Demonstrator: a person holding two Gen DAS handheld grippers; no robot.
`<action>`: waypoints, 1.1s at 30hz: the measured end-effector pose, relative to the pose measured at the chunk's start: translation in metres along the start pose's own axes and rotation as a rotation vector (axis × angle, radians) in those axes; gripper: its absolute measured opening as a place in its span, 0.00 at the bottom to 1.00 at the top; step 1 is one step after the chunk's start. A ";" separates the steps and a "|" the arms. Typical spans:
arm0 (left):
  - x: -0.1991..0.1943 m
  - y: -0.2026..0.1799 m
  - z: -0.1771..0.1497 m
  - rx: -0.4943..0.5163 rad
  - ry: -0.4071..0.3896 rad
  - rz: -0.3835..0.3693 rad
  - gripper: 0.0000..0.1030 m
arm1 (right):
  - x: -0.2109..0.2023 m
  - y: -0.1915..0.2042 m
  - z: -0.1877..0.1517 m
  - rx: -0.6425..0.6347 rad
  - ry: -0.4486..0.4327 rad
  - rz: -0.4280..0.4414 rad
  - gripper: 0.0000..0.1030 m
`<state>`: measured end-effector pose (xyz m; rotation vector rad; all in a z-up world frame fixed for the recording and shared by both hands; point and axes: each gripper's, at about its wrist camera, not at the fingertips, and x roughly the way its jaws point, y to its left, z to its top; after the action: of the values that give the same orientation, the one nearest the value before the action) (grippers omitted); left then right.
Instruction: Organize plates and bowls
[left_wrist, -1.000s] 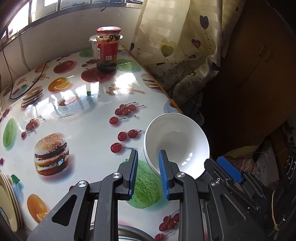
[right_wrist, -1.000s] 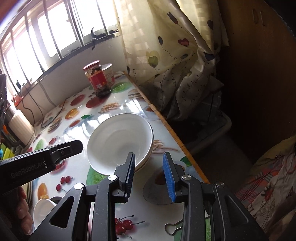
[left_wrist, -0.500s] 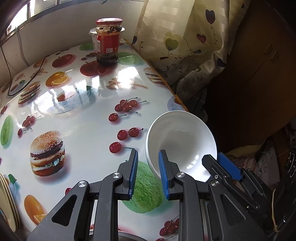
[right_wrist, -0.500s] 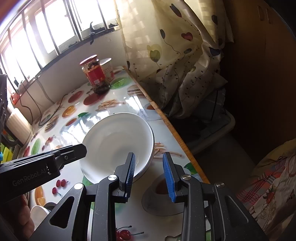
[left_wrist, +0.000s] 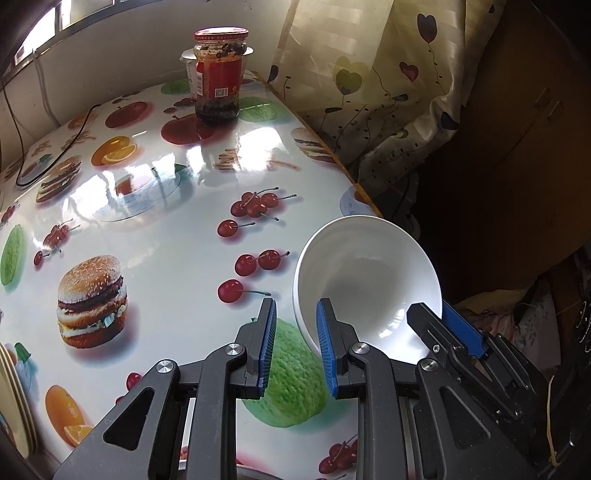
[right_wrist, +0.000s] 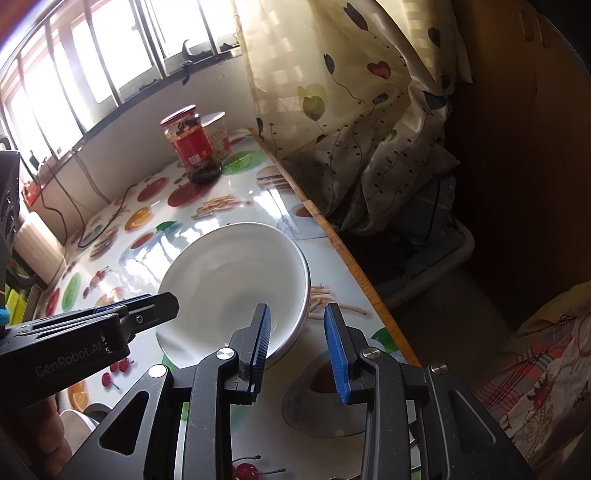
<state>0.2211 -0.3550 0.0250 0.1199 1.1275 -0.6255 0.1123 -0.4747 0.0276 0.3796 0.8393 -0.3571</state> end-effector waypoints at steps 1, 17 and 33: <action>0.000 0.000 0.000 0.001 -0.001 -0.001 0.17 | 0.001 0.001 0.000 -0.001 0.001 -0.001 0.25; 0.003 -0.001 0.002 -0.003 -0.008 0.010 0.08 | 0.004 0.002 0.004 0.002 -0.001 0.012 0.17; -0.008 0.001 -0.002 0.000 -0.030 -0.003 0.08 | 0.002 0.002 0.005 0.011 -0.012 0.031 0.16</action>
<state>0.2182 -0.3504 0.0309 0.1090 1.0987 -0.6283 0.1175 -0.4755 0.0299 0.3999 0.8195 -0.3349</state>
